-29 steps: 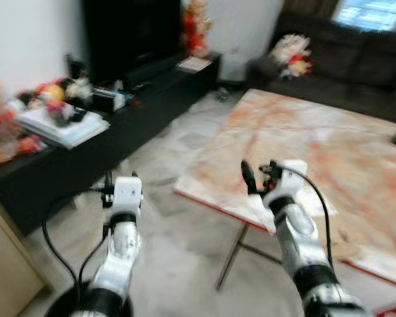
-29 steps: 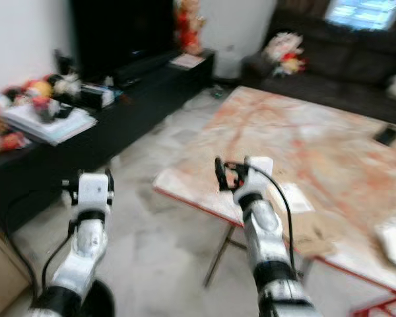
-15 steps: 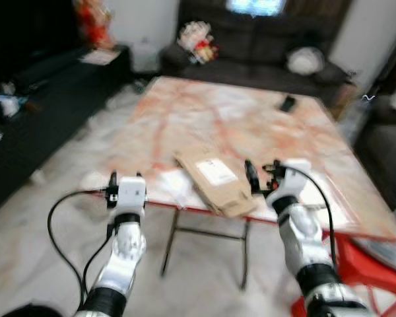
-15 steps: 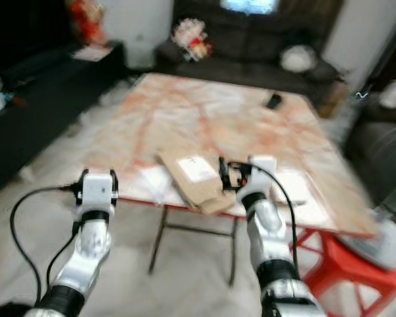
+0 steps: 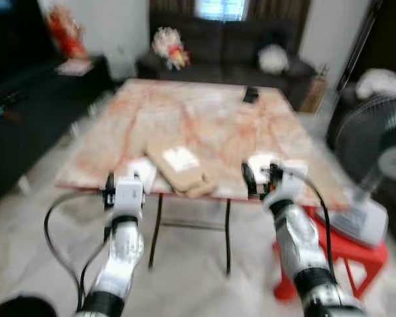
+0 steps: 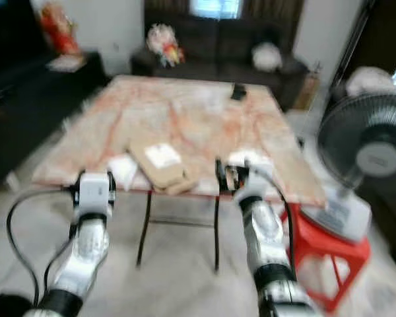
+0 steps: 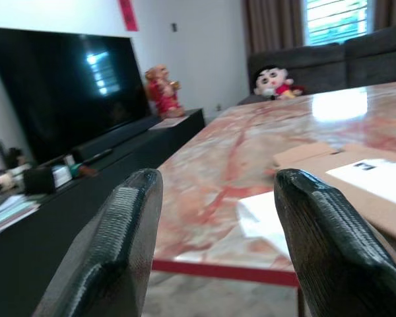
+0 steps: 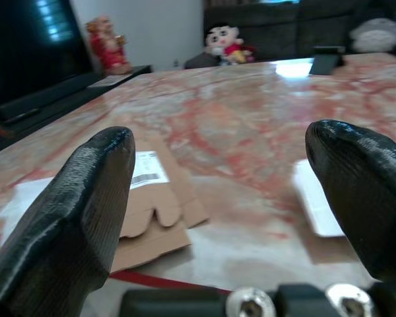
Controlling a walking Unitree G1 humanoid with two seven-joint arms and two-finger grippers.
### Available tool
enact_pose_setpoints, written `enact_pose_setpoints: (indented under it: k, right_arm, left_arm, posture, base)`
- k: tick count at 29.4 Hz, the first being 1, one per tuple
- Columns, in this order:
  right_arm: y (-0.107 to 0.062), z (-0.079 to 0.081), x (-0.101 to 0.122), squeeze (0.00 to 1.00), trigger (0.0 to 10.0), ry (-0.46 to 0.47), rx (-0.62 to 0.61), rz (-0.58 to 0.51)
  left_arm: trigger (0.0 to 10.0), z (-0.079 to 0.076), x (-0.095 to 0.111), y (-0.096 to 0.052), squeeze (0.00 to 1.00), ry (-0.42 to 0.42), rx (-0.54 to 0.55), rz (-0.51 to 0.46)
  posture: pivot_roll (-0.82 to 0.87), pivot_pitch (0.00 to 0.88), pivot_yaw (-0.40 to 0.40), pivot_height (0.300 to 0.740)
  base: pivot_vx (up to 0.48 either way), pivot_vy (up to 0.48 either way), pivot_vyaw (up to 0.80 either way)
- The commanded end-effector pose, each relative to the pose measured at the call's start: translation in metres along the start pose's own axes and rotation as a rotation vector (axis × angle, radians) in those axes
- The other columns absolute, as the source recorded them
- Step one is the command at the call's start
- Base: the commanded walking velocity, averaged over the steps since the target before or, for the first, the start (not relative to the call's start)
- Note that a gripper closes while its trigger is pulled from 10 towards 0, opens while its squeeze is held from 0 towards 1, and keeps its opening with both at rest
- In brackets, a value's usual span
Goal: Picking trash to rubbish bin
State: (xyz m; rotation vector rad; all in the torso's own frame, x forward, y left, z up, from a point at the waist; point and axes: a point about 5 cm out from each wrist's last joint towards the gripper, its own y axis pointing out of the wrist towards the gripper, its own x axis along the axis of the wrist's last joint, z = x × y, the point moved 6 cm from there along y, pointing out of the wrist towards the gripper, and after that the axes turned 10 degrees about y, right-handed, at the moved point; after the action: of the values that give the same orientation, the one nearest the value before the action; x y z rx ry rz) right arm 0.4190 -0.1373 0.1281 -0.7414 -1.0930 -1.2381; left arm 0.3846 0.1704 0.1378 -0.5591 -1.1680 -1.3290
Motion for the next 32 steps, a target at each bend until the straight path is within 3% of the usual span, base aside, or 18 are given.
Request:
enact_pose_setpoints:
  k: [1,11,19,32]
  right_arm:
    - [0.0021,0.0013,0.0027,0.0,10.0,0.0,0.003,-0.003]
    - [0.0021,0.0021,0.0013,0.0,10.0,0.0,0.007,0.005]
    - [0.0018,0.0028,0.0006,0.0,10.0,0.004,0.012,0.007]
    - [0.0018,0.0039,0.0002,0.0,10.0,-0.02,0.016,0.011]
  left_arm:
    - [10.0,0.0024,0.0026,0.0041,0.0,-0.008,0.009,0.001]
    - [10.0,0.0009,0.0003,0.0043,0.0,-0.006,0.001,0.014]
    - [10.0,0.0016,-0.0006,0.0047,0.0,-0.003,0.002,0.018]
    - [10.0,0.0022,-0.0009,0.0045,0.0,-0.008,0.004,0.02]
  posture:
    - [-0.03,0.031,-0.08,0.74]
    - [-0.04,0.032,-0.082,0.74]
    - [-0.04,0.032,-0.084,0.74]
    - [-0.04,0.031,-0.088,0.74]
  base:
    - [0.0,0.0,0.0]
    - [0.0,0.0,0.0]
    - [0.0,-0.356,-0.6]
    - [0.0,-0.374,0.0]
